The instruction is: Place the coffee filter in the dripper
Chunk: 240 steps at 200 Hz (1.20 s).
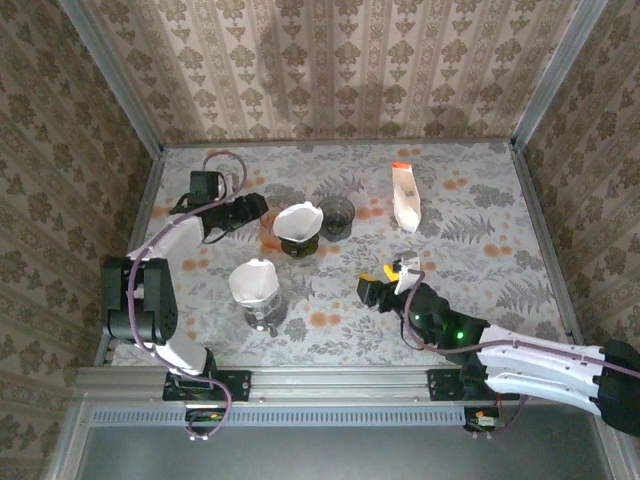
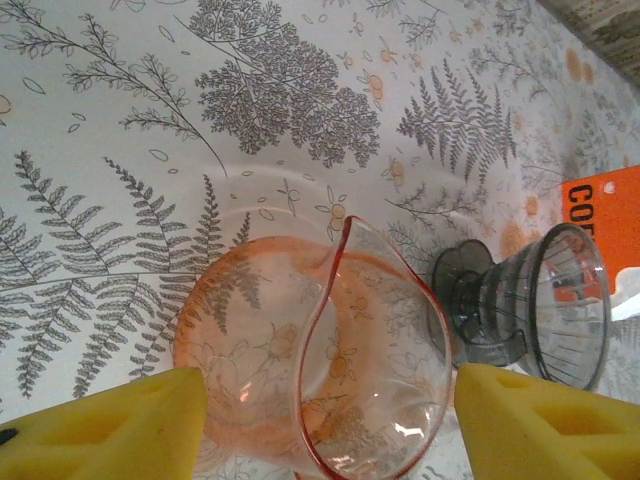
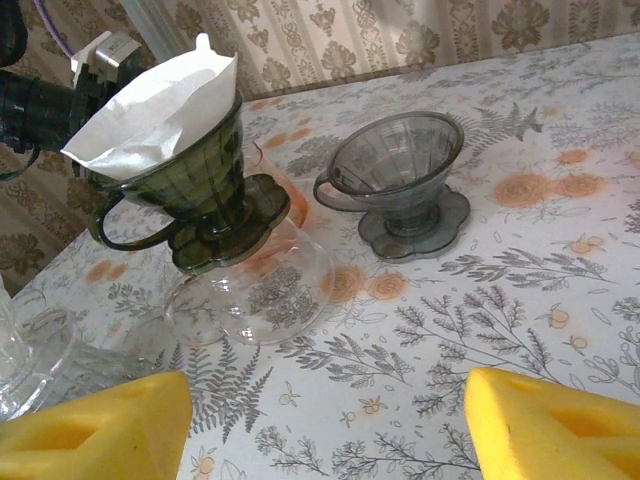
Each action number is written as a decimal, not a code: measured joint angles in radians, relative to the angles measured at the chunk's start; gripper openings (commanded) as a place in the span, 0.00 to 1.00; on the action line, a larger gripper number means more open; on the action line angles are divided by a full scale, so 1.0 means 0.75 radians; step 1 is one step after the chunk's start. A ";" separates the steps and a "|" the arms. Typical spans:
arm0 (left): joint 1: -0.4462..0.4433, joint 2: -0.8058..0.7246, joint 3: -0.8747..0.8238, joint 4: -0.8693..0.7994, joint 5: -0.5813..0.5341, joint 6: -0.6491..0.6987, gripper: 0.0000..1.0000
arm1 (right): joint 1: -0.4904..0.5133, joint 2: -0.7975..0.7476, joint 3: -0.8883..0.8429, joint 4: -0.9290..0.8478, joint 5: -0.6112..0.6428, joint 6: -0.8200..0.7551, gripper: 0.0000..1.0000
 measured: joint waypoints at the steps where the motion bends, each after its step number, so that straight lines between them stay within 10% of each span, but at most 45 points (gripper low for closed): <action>1: 0.000 0.003 0.001 -0.001 -0.002 0.001 0.66 | 0.000 -0.002 -0.001 -0.001 0.000 -0.001 0.74; 240: -0.073 0.102 0.050 -0.170 -0.187 0.108 0.00 | -0.081 -0.169 -0.096 -0.065 0.011 0.006 0.75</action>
